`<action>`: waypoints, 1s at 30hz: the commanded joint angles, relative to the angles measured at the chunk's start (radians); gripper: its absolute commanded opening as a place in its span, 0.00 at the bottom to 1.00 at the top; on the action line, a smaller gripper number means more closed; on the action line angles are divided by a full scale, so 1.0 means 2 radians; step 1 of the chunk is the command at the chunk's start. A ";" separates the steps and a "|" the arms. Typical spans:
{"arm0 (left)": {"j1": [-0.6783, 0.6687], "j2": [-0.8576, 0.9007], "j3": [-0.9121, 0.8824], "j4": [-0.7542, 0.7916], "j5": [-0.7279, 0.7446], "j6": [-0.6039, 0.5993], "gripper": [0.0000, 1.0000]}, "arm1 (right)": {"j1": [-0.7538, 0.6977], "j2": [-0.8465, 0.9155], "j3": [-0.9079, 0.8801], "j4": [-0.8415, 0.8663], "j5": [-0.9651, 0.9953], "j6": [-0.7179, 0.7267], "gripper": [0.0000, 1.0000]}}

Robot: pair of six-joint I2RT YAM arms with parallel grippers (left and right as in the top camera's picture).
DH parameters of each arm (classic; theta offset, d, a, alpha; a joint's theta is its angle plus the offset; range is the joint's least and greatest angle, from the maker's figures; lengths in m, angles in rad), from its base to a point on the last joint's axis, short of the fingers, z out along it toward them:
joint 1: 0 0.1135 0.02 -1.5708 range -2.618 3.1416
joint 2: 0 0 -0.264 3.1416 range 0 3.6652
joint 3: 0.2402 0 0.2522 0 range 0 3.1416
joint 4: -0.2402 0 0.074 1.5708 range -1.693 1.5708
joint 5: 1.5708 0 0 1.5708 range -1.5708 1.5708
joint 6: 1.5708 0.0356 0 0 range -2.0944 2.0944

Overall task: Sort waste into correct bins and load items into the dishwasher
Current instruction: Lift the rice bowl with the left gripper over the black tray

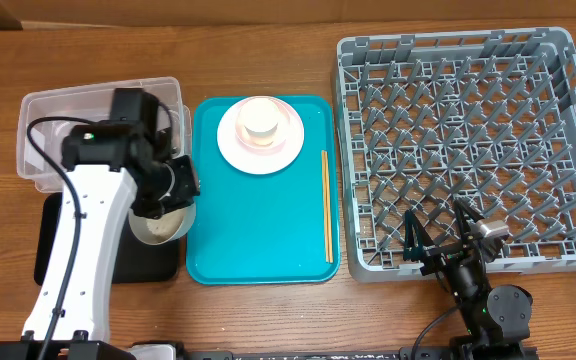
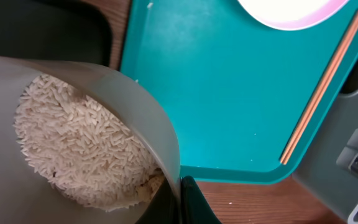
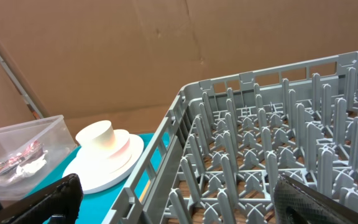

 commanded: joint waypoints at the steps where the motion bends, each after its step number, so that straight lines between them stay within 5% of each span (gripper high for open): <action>1: 0.033 -0.011 0.007 -0.005 0.018 0.030 0.04 | -0.004 -0.005 -0.005 0.002 0.002 0.000 1.00; 20: 0.165 -0.012 -0.073 0.000 0.110 0.130 0.04 | -0.004 -0.005 -0.005 0.002 0.002 0.000 1.00; 30: 0.268 -0.012 -0.129 0.024 0.243 0.203 0.04 | -0.004 -0.005 -0.005 0.002 0.002 0.001 1.00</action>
